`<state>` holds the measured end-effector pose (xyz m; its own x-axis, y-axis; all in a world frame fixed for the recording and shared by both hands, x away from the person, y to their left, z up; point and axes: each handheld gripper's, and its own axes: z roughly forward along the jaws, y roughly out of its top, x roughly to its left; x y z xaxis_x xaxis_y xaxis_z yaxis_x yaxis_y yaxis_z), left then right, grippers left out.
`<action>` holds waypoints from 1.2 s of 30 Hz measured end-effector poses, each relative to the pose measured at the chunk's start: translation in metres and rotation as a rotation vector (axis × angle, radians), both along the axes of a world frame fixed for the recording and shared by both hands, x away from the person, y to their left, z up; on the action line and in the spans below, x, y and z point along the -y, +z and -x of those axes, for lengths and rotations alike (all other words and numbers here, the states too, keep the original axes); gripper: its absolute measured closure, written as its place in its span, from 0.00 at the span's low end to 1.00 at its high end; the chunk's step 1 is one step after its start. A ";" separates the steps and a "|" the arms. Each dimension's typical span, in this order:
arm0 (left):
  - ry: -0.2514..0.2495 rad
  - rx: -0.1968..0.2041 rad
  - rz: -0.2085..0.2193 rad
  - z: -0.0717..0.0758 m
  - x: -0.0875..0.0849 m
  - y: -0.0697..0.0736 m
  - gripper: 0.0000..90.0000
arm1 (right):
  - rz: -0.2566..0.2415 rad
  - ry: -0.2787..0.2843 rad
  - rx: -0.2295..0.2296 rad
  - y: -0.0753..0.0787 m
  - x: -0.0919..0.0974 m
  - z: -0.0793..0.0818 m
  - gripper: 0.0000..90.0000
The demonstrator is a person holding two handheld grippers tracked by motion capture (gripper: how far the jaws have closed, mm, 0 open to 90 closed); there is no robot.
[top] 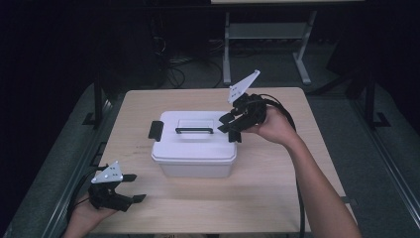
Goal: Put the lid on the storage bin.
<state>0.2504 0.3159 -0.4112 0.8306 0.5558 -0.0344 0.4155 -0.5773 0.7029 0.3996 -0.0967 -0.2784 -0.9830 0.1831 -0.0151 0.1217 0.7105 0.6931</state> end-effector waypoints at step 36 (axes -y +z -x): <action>0.006 -0.001 0.000 0.000 -0.003 0.000 0.24 | 0.004 -0.066 0.002 0.001 0.037 0.008 0.63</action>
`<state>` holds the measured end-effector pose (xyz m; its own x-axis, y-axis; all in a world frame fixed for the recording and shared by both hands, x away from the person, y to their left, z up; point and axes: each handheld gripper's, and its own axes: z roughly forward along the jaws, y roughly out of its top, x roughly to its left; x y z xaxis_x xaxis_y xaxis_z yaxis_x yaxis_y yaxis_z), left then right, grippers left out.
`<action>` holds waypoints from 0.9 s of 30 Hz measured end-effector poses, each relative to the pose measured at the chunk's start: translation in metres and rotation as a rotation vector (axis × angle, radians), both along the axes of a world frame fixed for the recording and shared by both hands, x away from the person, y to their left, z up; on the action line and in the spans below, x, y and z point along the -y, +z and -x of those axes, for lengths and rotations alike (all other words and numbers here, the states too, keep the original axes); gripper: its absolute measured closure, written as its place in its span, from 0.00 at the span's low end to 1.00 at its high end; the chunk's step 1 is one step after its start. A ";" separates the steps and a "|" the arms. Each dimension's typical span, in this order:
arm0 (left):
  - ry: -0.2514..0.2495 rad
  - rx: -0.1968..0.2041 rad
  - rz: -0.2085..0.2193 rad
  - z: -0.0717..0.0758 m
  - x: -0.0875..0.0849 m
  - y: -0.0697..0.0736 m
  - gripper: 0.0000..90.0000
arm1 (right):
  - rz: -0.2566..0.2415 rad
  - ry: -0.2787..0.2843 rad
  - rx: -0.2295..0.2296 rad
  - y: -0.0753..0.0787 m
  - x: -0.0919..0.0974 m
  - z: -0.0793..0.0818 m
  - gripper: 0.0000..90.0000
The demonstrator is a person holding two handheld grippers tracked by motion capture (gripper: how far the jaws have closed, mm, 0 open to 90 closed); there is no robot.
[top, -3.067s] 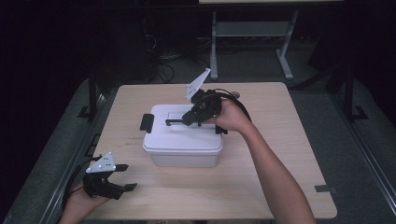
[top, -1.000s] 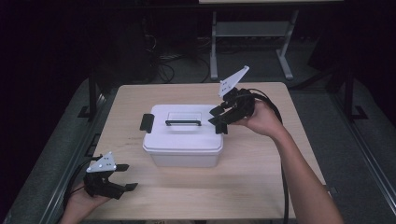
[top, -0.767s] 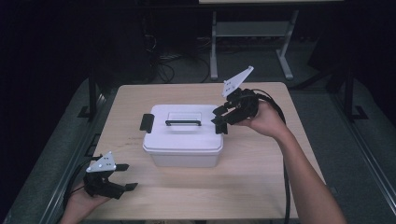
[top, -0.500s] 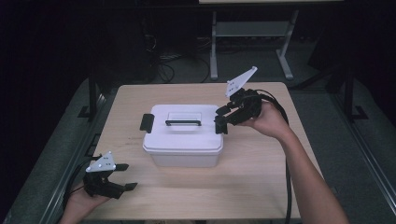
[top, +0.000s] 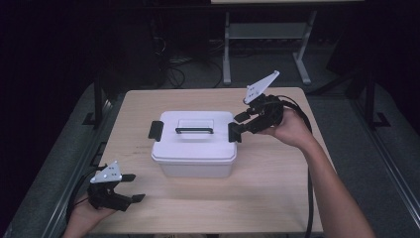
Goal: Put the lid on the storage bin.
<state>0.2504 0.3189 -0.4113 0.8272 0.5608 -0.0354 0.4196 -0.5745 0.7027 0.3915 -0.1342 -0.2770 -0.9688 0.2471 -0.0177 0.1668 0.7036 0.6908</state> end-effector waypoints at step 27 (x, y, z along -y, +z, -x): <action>0.007 -0.007 -0.005 0.000 0.001 -0.001 0.24 | -0.007 -0.074 -0.027 -0.018 0.035 0.012 0.60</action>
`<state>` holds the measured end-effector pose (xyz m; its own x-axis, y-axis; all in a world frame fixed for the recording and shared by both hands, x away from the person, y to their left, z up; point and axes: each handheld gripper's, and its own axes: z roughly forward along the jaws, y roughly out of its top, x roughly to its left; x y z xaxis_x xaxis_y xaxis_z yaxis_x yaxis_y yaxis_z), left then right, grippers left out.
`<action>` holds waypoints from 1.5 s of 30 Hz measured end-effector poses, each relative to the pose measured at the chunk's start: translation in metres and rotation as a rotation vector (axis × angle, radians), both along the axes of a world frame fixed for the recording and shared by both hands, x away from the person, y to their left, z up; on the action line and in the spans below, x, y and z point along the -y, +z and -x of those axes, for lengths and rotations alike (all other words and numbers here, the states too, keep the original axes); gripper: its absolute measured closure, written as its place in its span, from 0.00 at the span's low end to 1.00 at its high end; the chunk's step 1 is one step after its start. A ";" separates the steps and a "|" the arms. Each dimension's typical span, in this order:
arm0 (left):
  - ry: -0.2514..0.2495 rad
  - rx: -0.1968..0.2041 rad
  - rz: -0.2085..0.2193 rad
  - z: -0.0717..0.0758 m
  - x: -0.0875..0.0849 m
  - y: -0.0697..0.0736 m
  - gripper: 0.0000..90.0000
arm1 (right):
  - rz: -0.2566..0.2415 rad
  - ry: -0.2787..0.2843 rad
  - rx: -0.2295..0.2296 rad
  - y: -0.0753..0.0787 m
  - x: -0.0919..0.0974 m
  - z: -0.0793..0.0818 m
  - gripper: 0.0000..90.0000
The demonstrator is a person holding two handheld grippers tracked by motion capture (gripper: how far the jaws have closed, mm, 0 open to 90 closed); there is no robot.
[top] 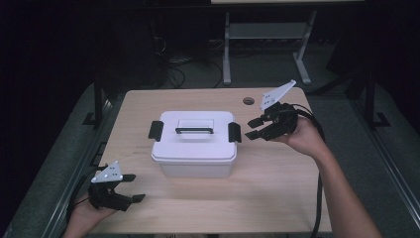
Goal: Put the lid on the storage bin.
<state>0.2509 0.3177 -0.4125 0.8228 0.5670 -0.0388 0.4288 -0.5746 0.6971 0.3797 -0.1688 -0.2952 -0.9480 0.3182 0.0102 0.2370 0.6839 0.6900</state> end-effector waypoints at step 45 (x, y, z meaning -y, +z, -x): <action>0.002 0.005 -0.009 0.000 0.001 0.001 0.24 | -0.020 -0.071 -0.057 -0.053 0.046 0.023 0.55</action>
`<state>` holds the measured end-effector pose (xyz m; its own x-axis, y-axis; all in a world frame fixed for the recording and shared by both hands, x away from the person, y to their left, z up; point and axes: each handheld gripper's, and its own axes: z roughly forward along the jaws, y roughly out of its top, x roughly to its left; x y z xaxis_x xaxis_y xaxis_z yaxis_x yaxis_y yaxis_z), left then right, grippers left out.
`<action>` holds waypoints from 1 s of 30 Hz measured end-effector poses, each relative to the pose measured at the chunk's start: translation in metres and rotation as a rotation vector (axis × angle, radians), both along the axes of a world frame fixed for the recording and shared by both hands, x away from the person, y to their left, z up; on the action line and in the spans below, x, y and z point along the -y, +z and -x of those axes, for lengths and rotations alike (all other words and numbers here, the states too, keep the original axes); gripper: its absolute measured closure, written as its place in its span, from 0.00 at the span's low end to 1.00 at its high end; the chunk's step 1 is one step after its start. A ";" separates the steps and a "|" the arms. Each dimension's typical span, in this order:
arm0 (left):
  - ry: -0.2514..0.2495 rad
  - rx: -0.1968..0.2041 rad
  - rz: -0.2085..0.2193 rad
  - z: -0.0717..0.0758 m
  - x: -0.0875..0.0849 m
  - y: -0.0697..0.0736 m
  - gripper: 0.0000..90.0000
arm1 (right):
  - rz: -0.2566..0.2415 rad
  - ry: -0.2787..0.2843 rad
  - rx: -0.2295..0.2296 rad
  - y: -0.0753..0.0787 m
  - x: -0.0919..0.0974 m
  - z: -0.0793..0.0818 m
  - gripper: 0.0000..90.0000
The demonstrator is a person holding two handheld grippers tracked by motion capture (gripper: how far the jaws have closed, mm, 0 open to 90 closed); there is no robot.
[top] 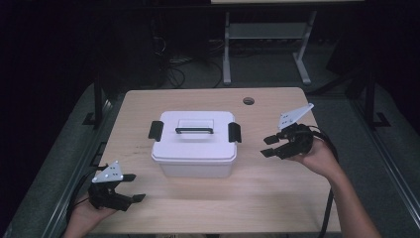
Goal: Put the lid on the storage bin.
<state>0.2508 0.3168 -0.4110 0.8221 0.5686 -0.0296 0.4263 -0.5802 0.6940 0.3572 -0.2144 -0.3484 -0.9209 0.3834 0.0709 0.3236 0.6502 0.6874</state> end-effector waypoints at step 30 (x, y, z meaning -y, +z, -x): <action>0.005 0.007 0.007 -0.001 -0.002 -0.001 0.24 | -0.021 -0.053 -0.055 -0.040 0.025 0.013 0.52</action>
